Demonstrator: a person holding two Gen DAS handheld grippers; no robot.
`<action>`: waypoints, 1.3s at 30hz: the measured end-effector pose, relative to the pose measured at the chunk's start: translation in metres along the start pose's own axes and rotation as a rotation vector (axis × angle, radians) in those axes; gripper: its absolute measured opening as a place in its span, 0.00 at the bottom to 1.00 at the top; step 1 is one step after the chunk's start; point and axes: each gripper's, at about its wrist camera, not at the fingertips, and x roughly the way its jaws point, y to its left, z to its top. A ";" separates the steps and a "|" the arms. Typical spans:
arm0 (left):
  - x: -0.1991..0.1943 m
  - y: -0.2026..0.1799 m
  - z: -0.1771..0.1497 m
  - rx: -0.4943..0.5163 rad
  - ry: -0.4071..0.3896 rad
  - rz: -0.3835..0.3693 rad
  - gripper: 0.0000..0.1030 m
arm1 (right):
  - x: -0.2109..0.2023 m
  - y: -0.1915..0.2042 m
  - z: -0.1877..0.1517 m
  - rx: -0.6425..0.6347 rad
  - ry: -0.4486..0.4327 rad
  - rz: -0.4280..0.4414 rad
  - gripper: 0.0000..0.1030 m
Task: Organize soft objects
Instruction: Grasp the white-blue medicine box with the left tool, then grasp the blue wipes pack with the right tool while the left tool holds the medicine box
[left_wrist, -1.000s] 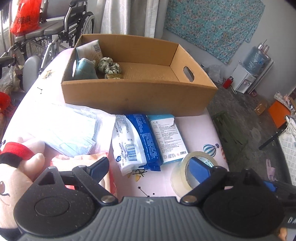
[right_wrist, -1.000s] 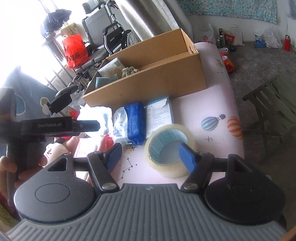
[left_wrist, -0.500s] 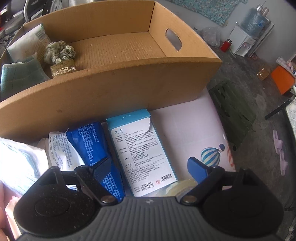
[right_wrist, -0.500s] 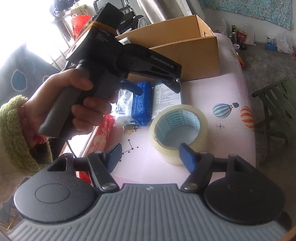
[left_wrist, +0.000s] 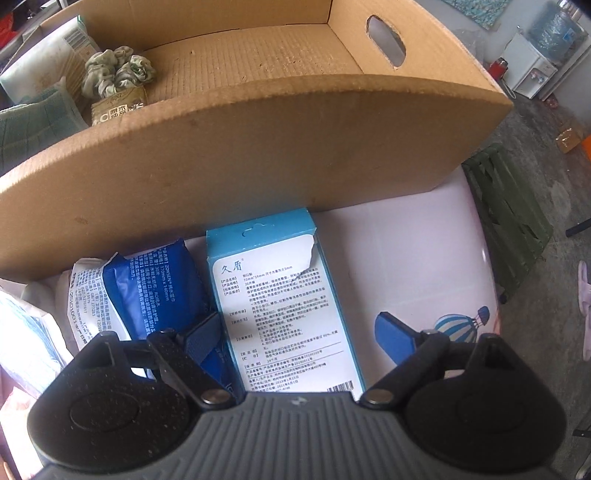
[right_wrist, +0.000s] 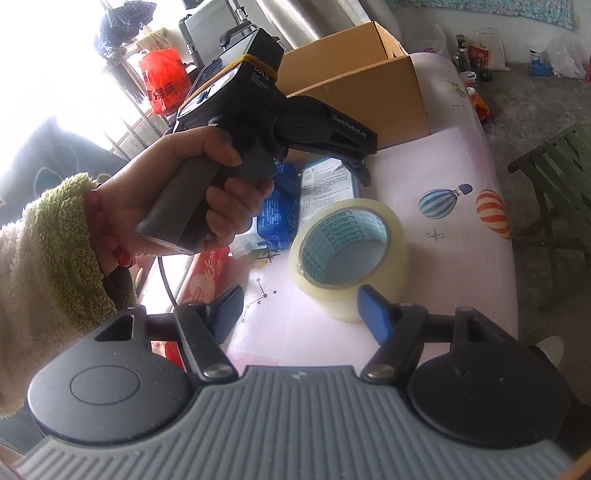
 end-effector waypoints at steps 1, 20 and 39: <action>0.001 -0.001 0.001 -0.001 0.003 0.007 0.89 | -0.001 -0.001 -0.001 0.006 -0.002 0.003 0.66; -0.022 0.024 -0.016 -0.171 -0.162 -0.192 0.73 | -0.005 -0.002 -0.012 0.020 0.004 0.011 0.66; -0.138 0.161 -0.090 -0.374 -0.380 -0.277 0.73 | -0.014 0.011 0.057 0.009 -0.065 0.033 0.66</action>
